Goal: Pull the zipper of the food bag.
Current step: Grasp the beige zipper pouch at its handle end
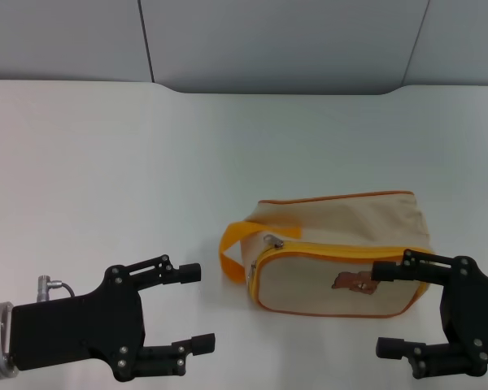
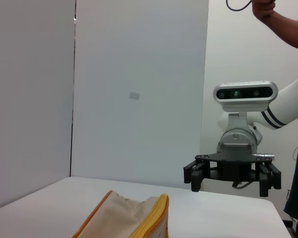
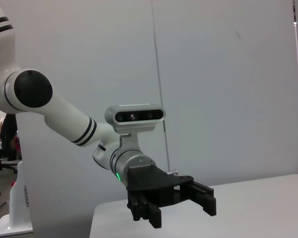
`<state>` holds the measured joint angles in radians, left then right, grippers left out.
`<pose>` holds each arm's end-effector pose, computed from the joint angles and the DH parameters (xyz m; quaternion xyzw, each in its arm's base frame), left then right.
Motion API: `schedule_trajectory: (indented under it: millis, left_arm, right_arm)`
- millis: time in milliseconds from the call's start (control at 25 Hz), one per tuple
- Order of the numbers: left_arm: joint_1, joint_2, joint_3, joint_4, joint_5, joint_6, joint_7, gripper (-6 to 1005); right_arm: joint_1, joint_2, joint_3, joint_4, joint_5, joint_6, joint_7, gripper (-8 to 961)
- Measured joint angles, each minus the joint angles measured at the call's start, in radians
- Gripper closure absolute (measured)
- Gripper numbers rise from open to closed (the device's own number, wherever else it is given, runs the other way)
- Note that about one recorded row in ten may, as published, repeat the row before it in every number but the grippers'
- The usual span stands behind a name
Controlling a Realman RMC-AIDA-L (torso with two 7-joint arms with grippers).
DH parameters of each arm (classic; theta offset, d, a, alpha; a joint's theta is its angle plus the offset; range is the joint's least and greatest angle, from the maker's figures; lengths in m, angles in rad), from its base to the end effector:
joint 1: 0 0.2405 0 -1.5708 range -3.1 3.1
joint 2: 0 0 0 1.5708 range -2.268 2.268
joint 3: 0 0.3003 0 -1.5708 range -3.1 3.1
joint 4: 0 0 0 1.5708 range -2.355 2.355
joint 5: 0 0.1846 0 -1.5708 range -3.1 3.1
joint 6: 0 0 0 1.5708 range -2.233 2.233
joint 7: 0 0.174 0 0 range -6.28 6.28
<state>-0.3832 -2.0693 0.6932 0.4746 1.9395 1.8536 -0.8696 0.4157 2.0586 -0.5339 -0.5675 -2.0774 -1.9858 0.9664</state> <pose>-0.2775 0.2471 -0.0557 -0.9343 -0.0634 -0.3421 0.0781 0.2749 0.2503 -0.0303 -0.9362 0.0657 0.3409 0.0537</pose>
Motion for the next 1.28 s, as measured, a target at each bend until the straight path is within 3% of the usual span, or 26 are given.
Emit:
schedule_trajectory:
  millis: [360,560,680,720,800,960,1080,1280]
  left_arm:
    - [0.002,0.000,-0.005,-0.001,-0.005,-0.008,0.012,192]
    - [-0.022,-0.008,-0.025,-0.138,-0.078,-0.124,0.134,197]
    - [-0.065,-0.011,-0.031,-0.313,-0.109,-0.289,0.285,200]
    - [-0.065,-0.011,-0.031,-0.313,-0.109,-0.289,0.285,201]
    - [-0.087,-0.011,-0.045,-0.429,-0.144,-0.368,0.396,203]
    - [-0.122,-0.012,-0.131,-0.603,-0.170,-0.469,0.572,207]
    - [-0.134,-0.012,-0.217,-0.673,-0.155,-0.506,0.654,209]
    - [-0.154,-0.012,-0.228,-0.680,-0.145,-0.526,0.657,214]
  right_arm:
    - [0.006,0.003,0.002,0.000,-0.001,0.001,0.000,131]
    - [-0.022,-0.005,0.051,-0.005,0.025,-0.002,-0.012,138]
    - [-0.060,-0.003,0.160,-0.021,0.063,-0.010,-0.024,142]
    - [-0.060,-0.003,0.160,-0.021,0.063,-0.010,-0.024,143]
    - [-0.081,-0.002,0.227,-0.021,0.089,-0.010,-0.036,145]
    - [-0.098,0.001,0.312,-0.015,0.115,-0.006,-0.039,150]
    - [-0.099,0.001,0.320,-0.014,0.115,-0.001,-0.039,154]
    - [-0.094,0.003,0.308,-0.014,0.104,-0.001,-0.039,160]
